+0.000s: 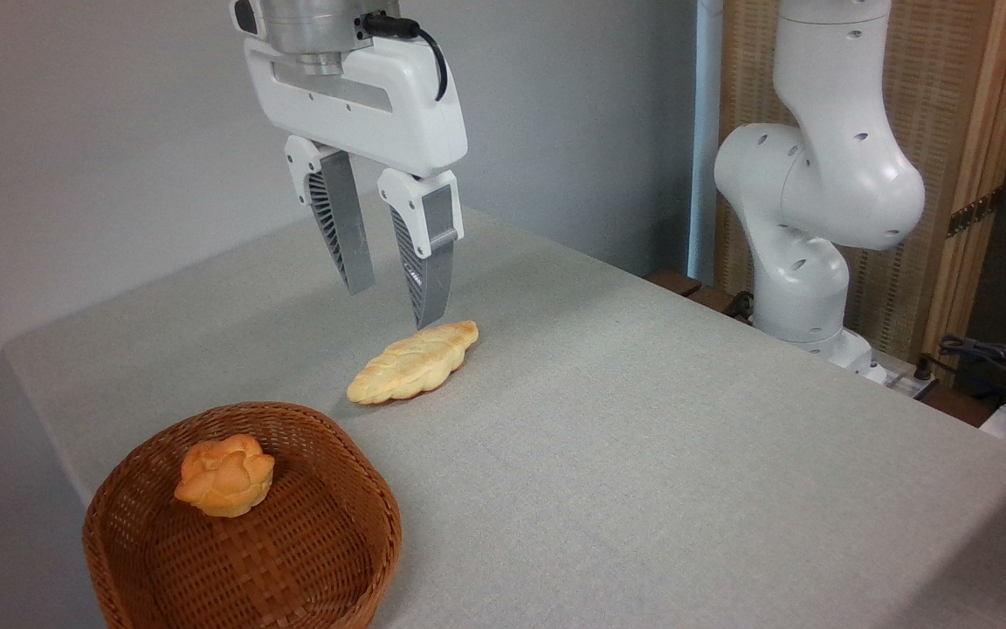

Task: Put bread into the basket
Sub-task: 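Lower the open gripper down onto the long golden bread loaf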

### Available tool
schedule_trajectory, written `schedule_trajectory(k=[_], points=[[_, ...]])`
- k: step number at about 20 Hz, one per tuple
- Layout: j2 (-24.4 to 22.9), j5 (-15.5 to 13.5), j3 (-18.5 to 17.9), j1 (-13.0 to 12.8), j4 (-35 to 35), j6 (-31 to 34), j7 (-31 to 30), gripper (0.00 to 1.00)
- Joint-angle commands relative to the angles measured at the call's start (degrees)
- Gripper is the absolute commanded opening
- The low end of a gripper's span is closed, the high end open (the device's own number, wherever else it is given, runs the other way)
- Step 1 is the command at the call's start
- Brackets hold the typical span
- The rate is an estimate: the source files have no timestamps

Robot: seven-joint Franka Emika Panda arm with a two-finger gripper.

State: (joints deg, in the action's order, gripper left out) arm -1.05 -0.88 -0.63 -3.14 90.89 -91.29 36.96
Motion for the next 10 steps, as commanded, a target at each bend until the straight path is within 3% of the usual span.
schedule_trajectory(k=[1,10], points=[[-0.7,-2.02,-0.07,-1.16,2.26,0.76,0.65,1.0],[-1.49,-3.25,0.28,-1.26,2.62,0.85,0.66,1.0]])
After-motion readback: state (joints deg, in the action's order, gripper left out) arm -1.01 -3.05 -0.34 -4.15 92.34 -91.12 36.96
